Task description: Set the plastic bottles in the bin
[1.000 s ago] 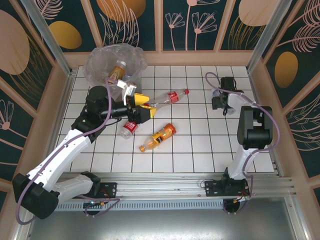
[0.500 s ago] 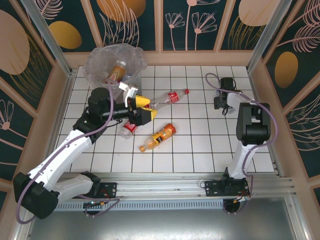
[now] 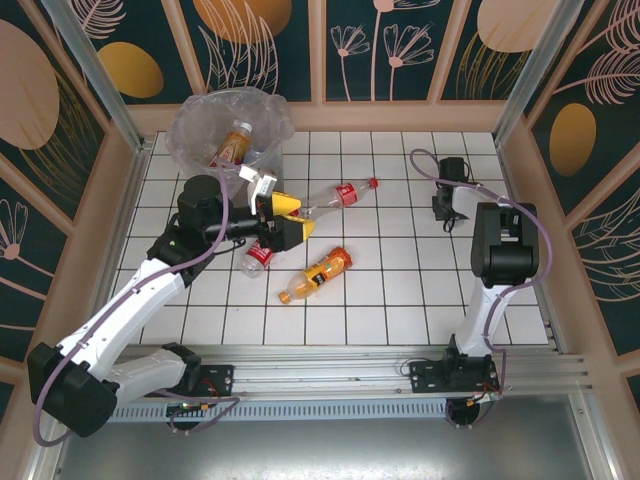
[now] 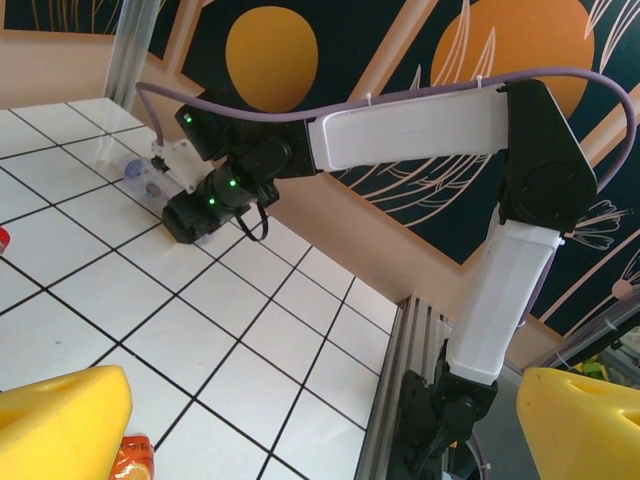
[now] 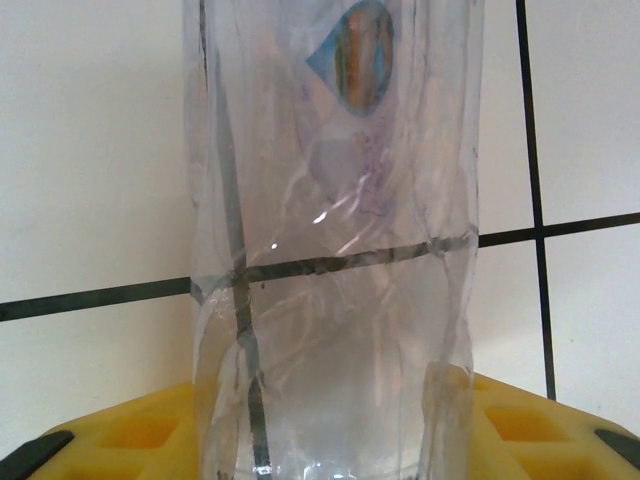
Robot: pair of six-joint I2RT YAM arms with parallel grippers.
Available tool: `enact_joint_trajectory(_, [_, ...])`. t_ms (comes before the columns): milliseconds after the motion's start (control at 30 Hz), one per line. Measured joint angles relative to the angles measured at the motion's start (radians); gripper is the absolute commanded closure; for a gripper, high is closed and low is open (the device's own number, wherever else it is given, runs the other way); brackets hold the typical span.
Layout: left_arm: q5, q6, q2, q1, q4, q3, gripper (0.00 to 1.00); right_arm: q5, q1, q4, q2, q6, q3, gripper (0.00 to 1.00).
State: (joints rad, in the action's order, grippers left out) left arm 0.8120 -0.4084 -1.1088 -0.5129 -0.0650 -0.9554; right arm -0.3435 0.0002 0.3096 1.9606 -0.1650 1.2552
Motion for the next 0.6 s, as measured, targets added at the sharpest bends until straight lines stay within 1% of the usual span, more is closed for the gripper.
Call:
enact_joint_trajectory(133, [0.018,-0.023,0.000,0.000,-0.026,0.006,0.02,0.000,0.005,-0.008,-0.037,0.021,-0.032,0.52])
enact_joint_trajectory(300, [0.022,-0.065,0.000,0.000,-0.076,0.026,0.02,0.017,0.039,-0.037,-0.164,0.052,-0.114,0.52])
enact_joint_trajectory(400, [0.007,-0.105,0.003,0.000,-0.124,0.060,0.01,0.062,0.072,-0.058,-0.277,0.080,-0.181,0.52])
enact_joint_trajectory(600, [-0.059,-0.249,0.016,0.000,-0.260,0.179,0.02,0.195,0.156,-0.110,-0.500,0.148,-0.281,0.51])
